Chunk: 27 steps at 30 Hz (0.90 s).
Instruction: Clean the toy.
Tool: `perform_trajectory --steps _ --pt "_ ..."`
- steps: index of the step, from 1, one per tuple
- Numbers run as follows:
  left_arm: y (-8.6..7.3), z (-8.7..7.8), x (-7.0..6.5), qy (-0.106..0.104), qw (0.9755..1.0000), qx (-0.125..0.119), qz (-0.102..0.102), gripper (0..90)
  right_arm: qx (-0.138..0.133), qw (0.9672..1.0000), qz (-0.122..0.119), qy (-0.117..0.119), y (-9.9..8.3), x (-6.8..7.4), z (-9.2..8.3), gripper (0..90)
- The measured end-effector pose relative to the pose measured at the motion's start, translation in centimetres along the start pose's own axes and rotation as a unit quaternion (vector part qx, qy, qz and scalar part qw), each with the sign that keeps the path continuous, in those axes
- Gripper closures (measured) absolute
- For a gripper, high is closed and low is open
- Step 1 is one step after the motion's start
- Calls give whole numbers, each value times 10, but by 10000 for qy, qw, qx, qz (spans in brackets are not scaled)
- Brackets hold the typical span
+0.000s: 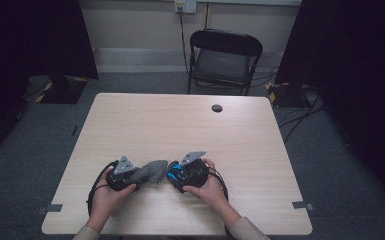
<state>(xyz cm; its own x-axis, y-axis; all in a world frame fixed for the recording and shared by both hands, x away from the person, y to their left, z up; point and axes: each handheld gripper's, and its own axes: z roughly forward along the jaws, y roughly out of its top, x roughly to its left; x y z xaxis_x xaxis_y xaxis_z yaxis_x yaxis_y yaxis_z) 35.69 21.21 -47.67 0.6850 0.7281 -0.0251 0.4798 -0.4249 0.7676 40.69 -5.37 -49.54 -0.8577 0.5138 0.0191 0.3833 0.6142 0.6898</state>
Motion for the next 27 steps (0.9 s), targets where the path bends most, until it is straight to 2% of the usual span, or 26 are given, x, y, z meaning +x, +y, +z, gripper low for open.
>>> perform_trajectory --steps 3,7,9,12,14,21,27 --pt "0 0 0 4 10000 2 7 627 -26 10000 -67 -36 3 2 4 141" --pt "0 0 0 -2 10000 0 23 627 -21 10000 -23 -88 3 5 5 147" --pt "0 0 -1 9 10000 -1 31 627 -56 9999 -59 -82 2 4 3 212" --pt "0 -1 -1 37 10000 -2 43 627 -79 9999 -143 2 2 2 2 247" --pt "0 -1 -2 40 10000 2 46 627 -7 9999 -109 -23 3 4 1 251" --pt "0 -2 -1 68 10000 -23 63 627 -39 9999 -36 -120 1 6 -1 257" --pt "0 -2 0 78 9999 -7 64 627 31 10000 -48 -52 1 5 -2 255"
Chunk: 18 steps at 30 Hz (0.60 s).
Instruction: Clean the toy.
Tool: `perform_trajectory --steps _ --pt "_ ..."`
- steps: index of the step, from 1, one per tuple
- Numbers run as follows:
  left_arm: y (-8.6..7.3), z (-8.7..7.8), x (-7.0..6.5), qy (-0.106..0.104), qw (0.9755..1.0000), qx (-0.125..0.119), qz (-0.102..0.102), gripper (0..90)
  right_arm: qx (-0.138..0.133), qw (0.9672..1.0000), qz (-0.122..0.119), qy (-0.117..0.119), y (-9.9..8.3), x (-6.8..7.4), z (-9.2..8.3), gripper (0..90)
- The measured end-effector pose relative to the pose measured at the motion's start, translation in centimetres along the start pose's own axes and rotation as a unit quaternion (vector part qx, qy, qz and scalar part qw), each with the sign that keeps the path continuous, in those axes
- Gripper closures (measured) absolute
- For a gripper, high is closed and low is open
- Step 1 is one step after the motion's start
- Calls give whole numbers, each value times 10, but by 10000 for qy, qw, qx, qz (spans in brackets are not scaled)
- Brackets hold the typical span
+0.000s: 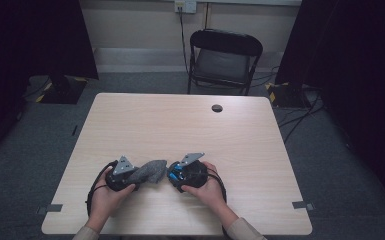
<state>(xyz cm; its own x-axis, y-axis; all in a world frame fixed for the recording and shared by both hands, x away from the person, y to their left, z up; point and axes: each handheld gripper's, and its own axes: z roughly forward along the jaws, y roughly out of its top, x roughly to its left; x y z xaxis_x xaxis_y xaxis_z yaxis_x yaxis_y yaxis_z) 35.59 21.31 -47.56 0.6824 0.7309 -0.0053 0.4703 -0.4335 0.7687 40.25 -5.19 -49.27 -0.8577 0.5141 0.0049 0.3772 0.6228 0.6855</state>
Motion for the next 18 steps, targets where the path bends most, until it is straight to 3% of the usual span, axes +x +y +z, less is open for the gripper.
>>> perform_trajectory --steps 6,9,11,13,18 --pt "0 0 0 -9 10000 0 1 626 54 9997 49 214 -2 -4 -8 219" --pt "-1 0 1 7 10000 4 -9 625 -36 9999 12 168 -7 -3 -18 185" --pt "-1 1 0 5 10000 9 -39 624 100 9999 -35 103 -11 -5 -23 202" --pt "0 1 -1 15 10000 7 -14 624 88 9997 -5 207 -13 -6 -25 261" --pt "2 1 -3 8 10000 -14 34 624 250 9995 -83 155 -17 -5 -23 216"
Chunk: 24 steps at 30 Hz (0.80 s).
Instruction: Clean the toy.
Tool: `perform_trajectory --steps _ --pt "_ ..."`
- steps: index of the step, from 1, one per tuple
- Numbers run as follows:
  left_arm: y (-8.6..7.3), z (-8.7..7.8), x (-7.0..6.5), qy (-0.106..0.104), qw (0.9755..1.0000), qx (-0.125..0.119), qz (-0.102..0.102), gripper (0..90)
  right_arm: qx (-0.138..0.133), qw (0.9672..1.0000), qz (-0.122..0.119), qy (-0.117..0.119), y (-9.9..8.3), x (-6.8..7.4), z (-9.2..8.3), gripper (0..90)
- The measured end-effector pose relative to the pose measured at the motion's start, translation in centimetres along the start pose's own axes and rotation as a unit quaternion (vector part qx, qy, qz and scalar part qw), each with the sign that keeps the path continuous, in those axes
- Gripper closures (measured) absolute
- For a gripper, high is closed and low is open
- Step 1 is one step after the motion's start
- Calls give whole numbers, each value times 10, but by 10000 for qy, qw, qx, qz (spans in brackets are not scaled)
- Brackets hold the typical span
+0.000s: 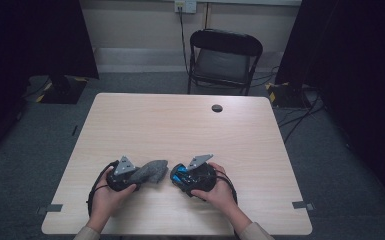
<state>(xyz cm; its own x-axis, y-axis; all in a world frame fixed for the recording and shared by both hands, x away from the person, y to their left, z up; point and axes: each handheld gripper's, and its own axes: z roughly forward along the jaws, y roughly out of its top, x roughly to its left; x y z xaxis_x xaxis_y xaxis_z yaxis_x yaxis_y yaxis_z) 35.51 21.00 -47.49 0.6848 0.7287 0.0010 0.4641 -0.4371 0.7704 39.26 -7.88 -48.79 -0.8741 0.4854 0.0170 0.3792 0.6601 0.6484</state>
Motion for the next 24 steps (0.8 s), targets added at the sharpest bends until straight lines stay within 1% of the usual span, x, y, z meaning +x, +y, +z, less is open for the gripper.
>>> perform_trajectory --steps 1,4,6,7,8,9,11,13,14,17,19,20,22,24 --pt "0 0 0 -6 10000 6 23 623 -17 10000 0 -4 -2 0 0 209" --pt "-1 1 0 -16 10000 19 -1 624 -60 10000 31 -34 -10 0 -5 185" --pt "-2 1 1 -7 10000 27 2 624 -73 9999 -44 -65 -15 1 -8 182" --pt "-2 1 1 2 10000 31 7 624 -100 9999 -12 -81 -18 1 -10 184" --pt "-2 0 1 8 10000 40 -16 624 -134 9999 0 -99 -19 1 -11 200" --pt "-2 0 1 19 10000 38 3 624 -186 9998 4 -81 -21 0 -12 239" --pt "-2 0 0 27 10000 22 -19 624 -222 9997 29 -96 -21 2 -12 240" --pt "-1 -1 0 37 10000 21 29 624 -225 9997 44 -108 -22 2 -13 243" --pt "-1 0 -1 28 10000 24 19 624 -219 9997 58 -118 -22 2 -13 244" --pt "-1 1 -2 25 10000 32 33 624 -101 9998 78 -160 -18 4 -13 246" --pt "-1 1 -2 4 10000 15 13 624 -74 9998 80 -164 -18 4 -13 246" --pt "-1 1 -1 20 10000 15 41 624 -58 9998 93 -169 -17 4 -13 247" --pt "-1 1 -1 21 10000 9 31 624 -41 9998 105 -153 -16 4 -13 247" --pt "-1 1 0 26 10000 17 6 624 -46 9998 165 -107 -16 2 -13 247"
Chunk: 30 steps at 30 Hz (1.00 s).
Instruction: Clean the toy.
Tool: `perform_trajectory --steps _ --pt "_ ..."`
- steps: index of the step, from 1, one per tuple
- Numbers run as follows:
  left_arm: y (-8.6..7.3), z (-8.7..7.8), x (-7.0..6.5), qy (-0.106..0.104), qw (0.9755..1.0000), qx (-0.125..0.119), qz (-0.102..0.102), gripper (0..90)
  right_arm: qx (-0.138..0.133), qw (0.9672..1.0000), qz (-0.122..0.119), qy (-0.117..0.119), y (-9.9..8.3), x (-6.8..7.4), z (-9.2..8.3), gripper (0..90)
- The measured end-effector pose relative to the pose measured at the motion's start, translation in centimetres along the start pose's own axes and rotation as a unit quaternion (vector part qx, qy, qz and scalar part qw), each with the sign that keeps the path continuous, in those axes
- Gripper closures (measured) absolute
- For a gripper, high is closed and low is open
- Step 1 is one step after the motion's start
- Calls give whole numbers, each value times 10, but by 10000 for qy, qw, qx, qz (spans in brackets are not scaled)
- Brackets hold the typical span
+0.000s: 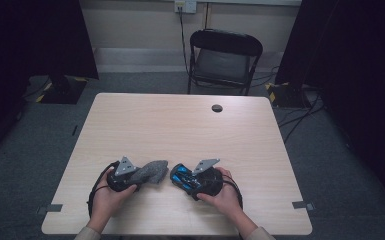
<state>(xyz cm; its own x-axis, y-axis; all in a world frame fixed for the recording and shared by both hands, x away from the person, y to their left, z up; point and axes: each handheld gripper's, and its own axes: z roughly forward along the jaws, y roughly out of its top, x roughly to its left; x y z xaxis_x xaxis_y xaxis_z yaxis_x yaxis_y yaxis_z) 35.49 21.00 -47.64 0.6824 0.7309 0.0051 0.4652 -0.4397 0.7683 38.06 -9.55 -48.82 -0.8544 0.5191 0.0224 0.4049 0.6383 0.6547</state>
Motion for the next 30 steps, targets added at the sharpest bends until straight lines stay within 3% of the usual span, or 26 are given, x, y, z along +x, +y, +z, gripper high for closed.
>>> perform_trajectory --steps 6,8,16,22,30 --pt "0 0 1 15 10000 -17 -5 624 -99 9999 39 23 5 0 -3 257" --pt "0 0 1 8 10000 -9 3 624 -48 10000 -50 -26 7 1 -4 257" --pt "-1 0 1 -12 10000 -10 -30 624 -8 10000 40 51 4 -2 0 257" --pt "-1 0 2 -15 10000 -4 -27 624 -181 9998 55 -46 0 0 3 250" --pt "0 1 1 -6 10000 4 0 624 -200 9997 -4 -128 1 2 8 228"
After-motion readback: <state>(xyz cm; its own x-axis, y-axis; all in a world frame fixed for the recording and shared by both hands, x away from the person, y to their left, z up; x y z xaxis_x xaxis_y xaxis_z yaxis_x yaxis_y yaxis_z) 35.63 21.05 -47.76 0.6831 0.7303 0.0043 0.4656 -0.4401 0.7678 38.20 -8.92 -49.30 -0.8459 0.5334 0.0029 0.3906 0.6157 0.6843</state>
